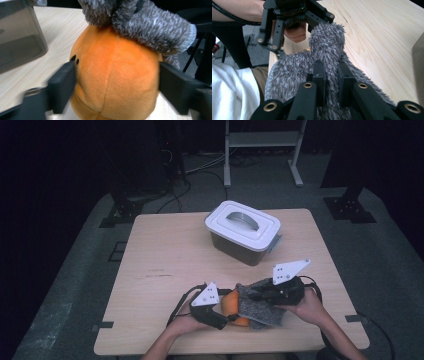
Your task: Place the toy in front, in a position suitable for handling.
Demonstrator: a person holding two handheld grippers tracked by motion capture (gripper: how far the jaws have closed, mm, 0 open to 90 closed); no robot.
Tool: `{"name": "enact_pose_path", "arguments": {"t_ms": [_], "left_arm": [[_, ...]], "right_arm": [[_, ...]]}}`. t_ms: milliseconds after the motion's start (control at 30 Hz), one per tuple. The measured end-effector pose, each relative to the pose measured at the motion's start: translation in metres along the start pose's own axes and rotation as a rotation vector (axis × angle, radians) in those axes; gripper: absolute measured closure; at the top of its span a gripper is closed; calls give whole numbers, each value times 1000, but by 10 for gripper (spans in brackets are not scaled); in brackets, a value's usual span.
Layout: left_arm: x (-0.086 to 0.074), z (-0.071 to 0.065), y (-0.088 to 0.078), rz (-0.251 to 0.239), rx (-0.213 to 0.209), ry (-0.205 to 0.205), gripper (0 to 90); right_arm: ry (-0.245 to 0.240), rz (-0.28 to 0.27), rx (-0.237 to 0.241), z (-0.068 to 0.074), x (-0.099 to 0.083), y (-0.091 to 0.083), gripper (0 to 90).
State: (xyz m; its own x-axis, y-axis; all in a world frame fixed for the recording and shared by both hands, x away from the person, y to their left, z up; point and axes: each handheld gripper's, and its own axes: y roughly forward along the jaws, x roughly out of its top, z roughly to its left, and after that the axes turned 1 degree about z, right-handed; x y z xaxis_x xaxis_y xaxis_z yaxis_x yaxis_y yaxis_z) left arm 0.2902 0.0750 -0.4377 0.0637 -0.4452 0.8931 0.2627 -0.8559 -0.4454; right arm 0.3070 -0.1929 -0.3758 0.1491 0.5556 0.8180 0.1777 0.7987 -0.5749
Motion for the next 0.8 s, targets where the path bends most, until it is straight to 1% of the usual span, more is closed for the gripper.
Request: {"name": "enact_pose_path", "arguments": {"t_ms": [67,100,167,233,267,300,400,433,467,500,567,600,633,700,733,767,800], "left_arm": [[2,-3,-1,-1,8,26,307],[4,-5,-1,-2,11,44,329],[6,-8,0,3,18,85,352],[7,-9,-2,18,29,114,363],[6,-7,-4,13,30,116,373],[5,-6,-6,12,30,117,384],[4,-3,-11,10,37,130,387],[4,-2,-13,9,39,129,386],[4,-2,-13,9,39,129,384],[3,-1,-16,9,41,121,375],[2,0,-16,1,39,102,337],[3,0,-15,1,35,88,303],[3,1,-13,4,27,70,255],[5,2,-11,2,26,43,159],[5,3,-9,2,18,29,130],[5,3,-7,10,15,26,118],[5,2,-6,14,14,33,117]], "right_arm": [[-19,-1,-3,3,5,0,795],[-24,-3,-3,4,7,1,795],[-39,-5,8,6,13,5,795],[-63,12,11,7,18,10,795],[-70,18,10,7,19,12,795],[-68,10,14,5,18,11,795],[-42,4,1,1,13,5,795],[-32,1,-5,-1,10,3,795],[-32,1,-5,-1,10,3,795],[-3,1,-17,-5,2,-2,795],[10,-1,-20,-5,-2,-4,795],[15,-5,-18,-5,-4,-5,795],[17,-6,-18,-5,-5,-4,795],[15,-1,-12,-4,-4,-3,795],[10,0,-12,-4,-2,-2,795],[2,3,-7,-3,0,0,795],[-9,4,-5,-1,2,2,794]]}}
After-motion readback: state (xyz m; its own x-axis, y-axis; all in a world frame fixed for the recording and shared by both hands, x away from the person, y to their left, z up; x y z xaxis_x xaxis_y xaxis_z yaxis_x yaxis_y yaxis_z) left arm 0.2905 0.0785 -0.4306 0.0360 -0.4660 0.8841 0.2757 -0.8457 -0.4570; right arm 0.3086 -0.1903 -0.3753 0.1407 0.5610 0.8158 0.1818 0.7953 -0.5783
